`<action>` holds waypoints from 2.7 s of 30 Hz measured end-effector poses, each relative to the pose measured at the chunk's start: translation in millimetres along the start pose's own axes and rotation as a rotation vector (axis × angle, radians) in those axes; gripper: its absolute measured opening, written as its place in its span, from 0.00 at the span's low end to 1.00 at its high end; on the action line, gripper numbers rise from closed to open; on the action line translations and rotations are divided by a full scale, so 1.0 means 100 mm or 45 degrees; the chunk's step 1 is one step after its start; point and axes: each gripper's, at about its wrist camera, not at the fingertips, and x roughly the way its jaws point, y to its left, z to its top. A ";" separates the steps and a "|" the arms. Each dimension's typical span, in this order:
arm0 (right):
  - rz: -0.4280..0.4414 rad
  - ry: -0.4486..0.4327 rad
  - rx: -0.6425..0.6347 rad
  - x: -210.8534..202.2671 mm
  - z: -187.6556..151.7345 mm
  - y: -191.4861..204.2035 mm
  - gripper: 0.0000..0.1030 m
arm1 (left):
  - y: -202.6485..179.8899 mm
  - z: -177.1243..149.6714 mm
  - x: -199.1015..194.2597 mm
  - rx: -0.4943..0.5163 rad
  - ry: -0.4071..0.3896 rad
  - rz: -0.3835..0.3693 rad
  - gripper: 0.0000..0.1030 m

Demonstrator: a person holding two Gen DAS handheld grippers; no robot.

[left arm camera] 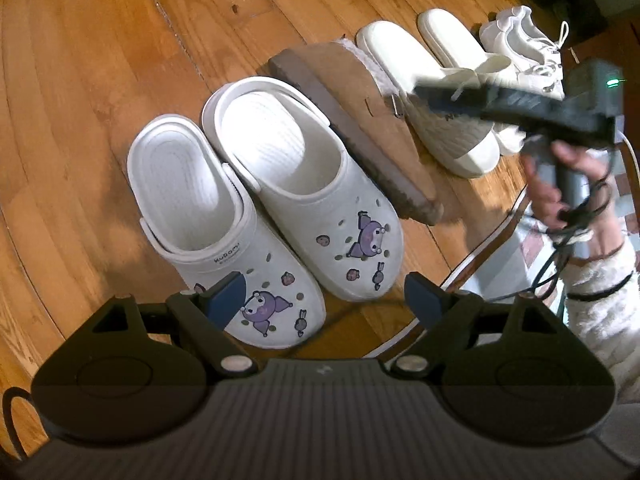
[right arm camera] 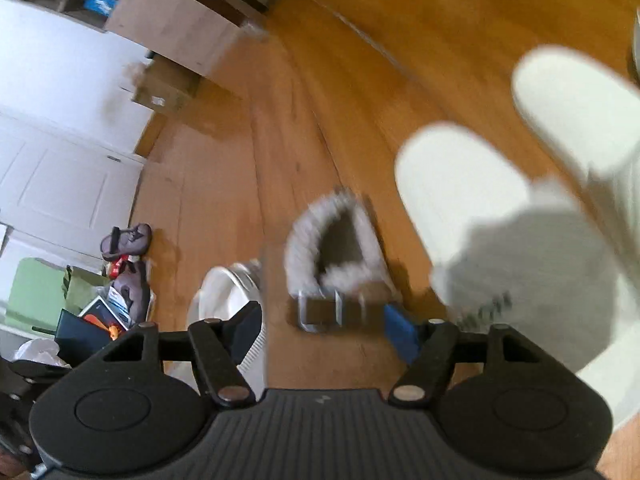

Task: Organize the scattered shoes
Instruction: 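Lower the slipper with the right tool beside the clogs and open, then move the left tool toward the other brown fur slipper, then grasp the brown fur slipper's collar with the left tool and lift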

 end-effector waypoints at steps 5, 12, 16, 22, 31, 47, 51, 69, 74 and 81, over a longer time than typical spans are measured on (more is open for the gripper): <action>-0.120 -0.087 -0.183 0.20 -0.17 0.23 0.94 | -0.03 0.01 0.01 0.009 0.001 -0.007 0.84; -0.045 -0.051 -0.167 0.38 -0.21 0.33 0.61 | -0.05 0.00 0.04 0.020 0.021 -0.001 0.84; -0.147 -0.152 -0.257 0.27 -0.30 0.46 0.47 | -0.04 -0.02 0.03 0.021 0.024 0.006 0.84; -0.650 -0.282 -0.881 0.39 -0.63 1.01 0.49 | -0.01 -0.03 0.03 0.010 0.017 0.004 0.84; -0.564 -0.481 -0.788 -0.16 -0.98 1.24 0.92 | -0.06 0.13 0.02 0.028 -0.047 0.018 0.84; -0.482 -0.353 0.107 -1.31 -0.22 -0.13 0.89 | -0.99 2.15 0.75 -0.175 -0.222 -0.208 0.84; -0.611 -0.375 0.116 -1.28 0.01 -0.31 0.89 | -1.41 2.66 0.93 -0.224 -0.281 -0.248 0.84; -0.474 -0.347 0.386 -1.44 0.23 -0.91 0.90 | -2.11 4.58 1.53 -0.348 -0.488 -0.181 0.93; -0.469 -0.356 0.422 -1.48 0.23 -0.99 0.90 | -2.18 4.61 1.83 -0.477 -0.417 -0.025 0.57; -0.458 -0.327 0.430 -1.46 0.20 -0.97 0.90 | -2.28 4.53 1.46 -0.217 -0.542 0.156 0.11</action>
